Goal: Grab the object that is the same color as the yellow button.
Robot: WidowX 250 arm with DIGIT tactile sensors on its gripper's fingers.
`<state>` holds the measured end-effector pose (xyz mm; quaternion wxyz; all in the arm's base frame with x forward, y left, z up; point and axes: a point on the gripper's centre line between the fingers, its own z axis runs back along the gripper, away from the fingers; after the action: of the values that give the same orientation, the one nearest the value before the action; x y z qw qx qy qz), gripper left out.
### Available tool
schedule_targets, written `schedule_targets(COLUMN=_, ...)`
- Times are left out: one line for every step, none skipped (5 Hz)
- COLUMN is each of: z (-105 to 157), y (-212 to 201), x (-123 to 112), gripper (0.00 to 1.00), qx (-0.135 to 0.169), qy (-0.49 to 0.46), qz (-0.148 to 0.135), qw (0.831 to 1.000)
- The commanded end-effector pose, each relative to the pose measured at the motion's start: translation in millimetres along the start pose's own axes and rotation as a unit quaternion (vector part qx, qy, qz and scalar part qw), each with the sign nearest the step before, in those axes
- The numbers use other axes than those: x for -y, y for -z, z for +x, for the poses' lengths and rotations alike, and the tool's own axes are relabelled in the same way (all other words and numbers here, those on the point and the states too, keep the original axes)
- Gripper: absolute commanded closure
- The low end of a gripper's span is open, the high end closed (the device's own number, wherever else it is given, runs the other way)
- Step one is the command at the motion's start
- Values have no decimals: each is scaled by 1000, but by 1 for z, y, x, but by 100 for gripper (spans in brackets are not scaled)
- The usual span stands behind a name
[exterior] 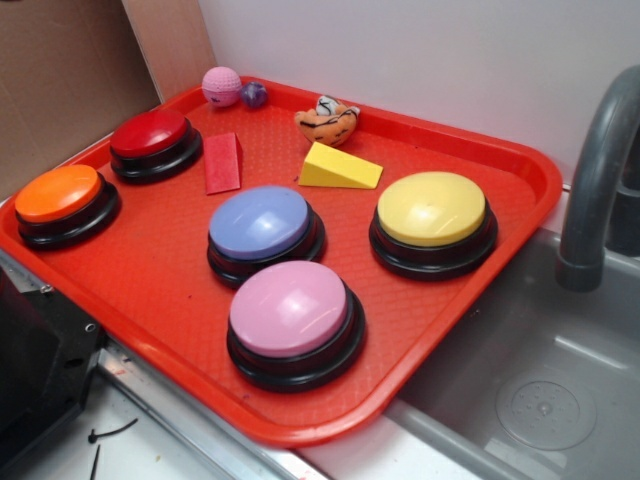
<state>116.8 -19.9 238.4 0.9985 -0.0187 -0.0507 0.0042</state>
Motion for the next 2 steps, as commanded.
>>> schedule_targets(z=26, y=8, x=5, gripper=0, qx=36, qy=140, qz=-20, qw=989)
schedule_targets(z=48, y=23, x=-1, gripper=0, qx=47, qy=175, qz=-11, qw=983)
